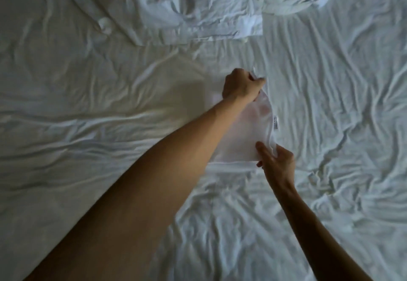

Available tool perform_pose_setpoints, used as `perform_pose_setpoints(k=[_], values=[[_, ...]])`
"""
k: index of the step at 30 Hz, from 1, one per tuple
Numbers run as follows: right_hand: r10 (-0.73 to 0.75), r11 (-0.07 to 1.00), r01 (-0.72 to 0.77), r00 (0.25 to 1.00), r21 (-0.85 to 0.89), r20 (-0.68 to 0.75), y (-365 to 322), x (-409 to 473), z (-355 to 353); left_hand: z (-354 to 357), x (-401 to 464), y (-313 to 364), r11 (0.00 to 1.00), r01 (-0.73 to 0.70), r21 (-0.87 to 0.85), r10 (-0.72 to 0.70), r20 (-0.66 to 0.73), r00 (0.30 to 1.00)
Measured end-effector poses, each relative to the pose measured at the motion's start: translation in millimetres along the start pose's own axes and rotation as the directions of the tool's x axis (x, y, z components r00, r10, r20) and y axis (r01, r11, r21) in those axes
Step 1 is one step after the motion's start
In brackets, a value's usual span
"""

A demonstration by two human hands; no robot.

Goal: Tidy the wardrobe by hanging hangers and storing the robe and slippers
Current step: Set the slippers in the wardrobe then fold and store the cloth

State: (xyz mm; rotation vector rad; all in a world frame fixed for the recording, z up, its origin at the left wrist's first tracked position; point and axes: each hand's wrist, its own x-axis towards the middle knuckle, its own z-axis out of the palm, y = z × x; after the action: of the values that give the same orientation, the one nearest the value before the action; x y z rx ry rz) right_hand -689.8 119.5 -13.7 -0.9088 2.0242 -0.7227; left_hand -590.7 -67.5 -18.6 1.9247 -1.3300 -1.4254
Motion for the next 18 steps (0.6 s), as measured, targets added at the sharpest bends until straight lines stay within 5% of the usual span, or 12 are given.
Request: perform_pose_setpoints(k=[6,9,12,15,18], values=[[-0.002,0.986,0.002,1.0,-0.164,0.003,29.4,28.0,-16.1,20.7,-0.6,-17.3,0.929,-0.198,0.314,0.186,0.068,0.98],[-0.052,0.991,0.039,0.993,-0.128,-0.102,23.7,54.3,-26.6,-19.6,-10.6,-48.0,0.875,-0.279,0.395,0.356,-0.135,0.925],[0.0,0.977,0.014,0.998,-0.211,0.068,1.3,93.6,-27.5,-61.9,-17.3,-86.8,0.925,-0.059,0.375,0.179,-0.293,0.939],[0.041,0.986,0.008,0.958,-0.168,0.283,-22.5,129.4,-14.6,-72.9,-22.1,-103.7,0.969,0.187,0.159,-0.184,-0.034,0.982],[0.0,0.987,0.064,0.92,-0.149,0.393,-38.0,156.1,-3.1,-69.2,-18.8,-103.8,0.972,0.218,-0.087,-0.206,0.129,0.97]])
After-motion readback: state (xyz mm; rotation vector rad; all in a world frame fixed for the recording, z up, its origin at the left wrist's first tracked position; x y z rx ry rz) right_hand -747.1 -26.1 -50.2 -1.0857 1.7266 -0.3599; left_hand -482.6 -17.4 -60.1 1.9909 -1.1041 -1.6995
